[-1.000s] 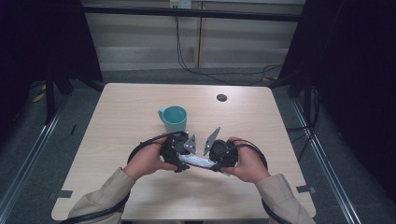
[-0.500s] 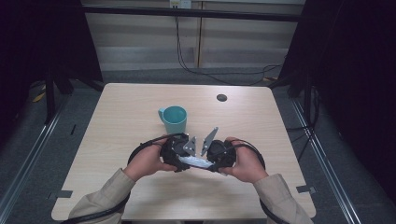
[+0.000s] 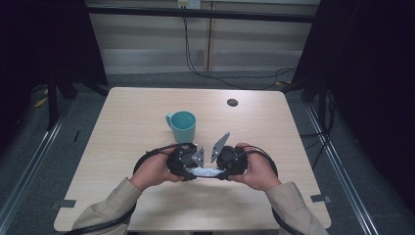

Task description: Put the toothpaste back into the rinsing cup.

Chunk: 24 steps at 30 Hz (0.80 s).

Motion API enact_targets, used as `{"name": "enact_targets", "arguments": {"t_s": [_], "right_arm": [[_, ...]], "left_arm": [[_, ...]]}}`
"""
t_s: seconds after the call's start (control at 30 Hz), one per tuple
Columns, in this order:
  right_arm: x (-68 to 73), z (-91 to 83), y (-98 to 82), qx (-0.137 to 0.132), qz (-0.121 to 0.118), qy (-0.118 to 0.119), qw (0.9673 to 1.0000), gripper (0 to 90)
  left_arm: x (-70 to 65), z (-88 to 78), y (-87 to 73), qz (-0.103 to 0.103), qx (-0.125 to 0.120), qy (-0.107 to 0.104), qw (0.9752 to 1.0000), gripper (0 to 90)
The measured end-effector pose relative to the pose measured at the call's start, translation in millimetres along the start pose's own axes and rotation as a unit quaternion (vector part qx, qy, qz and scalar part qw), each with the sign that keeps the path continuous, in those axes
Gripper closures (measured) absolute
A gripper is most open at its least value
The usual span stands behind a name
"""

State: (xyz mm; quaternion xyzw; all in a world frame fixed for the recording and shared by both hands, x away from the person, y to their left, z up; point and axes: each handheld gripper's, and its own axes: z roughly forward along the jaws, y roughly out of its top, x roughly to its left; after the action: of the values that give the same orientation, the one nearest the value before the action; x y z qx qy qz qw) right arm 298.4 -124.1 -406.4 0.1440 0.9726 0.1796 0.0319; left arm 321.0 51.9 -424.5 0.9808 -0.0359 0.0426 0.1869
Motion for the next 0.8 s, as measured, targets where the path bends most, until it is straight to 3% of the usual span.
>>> {"name": "enact_targets", "arguments": {"t_s": [0.07,0.23,0.3,0.37,0.4,0.47,0.53,0.6,0.63,0.73,0.8], "right_arm": [[-0.8,0.1,-0.3,-0.003,0.003,0.001,1.0000,71.6],[-3.1,-4.1,-1.2,-0.033,0.014,-0.002,0.9994,64.8],[-3.4,-5.3,-1.1,-0.040,0.033,-0.009,0.9986,59.3],[-8.0,-5.2,-3.1,-0.065,0.044,-0.005,0.9969,50.0],[-9.3,-5.7,-4.1,-0.072,0.051,-0.008,0.9961,49.8],[-12.9,-7.3,-7.7,-0.086,0.048,-0.010,0.9950,45.5],[-15.1,-9.0,-10.1,-0.081,0.064,-0.015,0.9945,41.9],[-17.9,-12.8,-13.2,-0.089,0.061,-0.026,0.9938,39.6],[-18.8,-14.9,-14.6,-0.094,0.066,-0.026,0.9931,39.3],[-24.0,-24.7,-22.7,-0.134,0.085,-0.033,0.9868,33.7],[-27.0,-29.7,-28.4,-0.140,0.095,-0.034,0.9849,32.6]], "left_arm": [[-0.3,-2.0,-0.8,0.004,-0.001,0.001,1.0000,66.7],[1.2,-8.0,-4.7,-0.021,-0.016,-0.008,0.9996,68.9],[2.4,-9.5,-6.3,-0.030,-0.018,-0.007,0.9994,69.4],[4.6,-11.1,-8.8,-0.038,-0.021,-0.009,0.9990,69.7],[5.0,-11.7,-10.1,-0.039,-0.025,-0.004,0.9989,69.7],[7.2,-12.9,-12.8,-0.043,-0.025,-0.005,0.9988,69.8],[8.2,-13.8,-15.2,-0.052,-0.025,-0.002,0.9983,69.9],[9.4,-15.1,-18.2,-0.061,-0.032,-0.001,0.9976,69.9],[10.7,-16.2,-20.1,-0.067,-0.034,-0.005,0.9971,70.0],[13.4,-19.3,-24.1,-0.079,-0.037,-0.002,0.9962,70.0],[14.9,-21.3,-26.9,-0.085,-0.041,0.006,0.9956,70.1]]}}
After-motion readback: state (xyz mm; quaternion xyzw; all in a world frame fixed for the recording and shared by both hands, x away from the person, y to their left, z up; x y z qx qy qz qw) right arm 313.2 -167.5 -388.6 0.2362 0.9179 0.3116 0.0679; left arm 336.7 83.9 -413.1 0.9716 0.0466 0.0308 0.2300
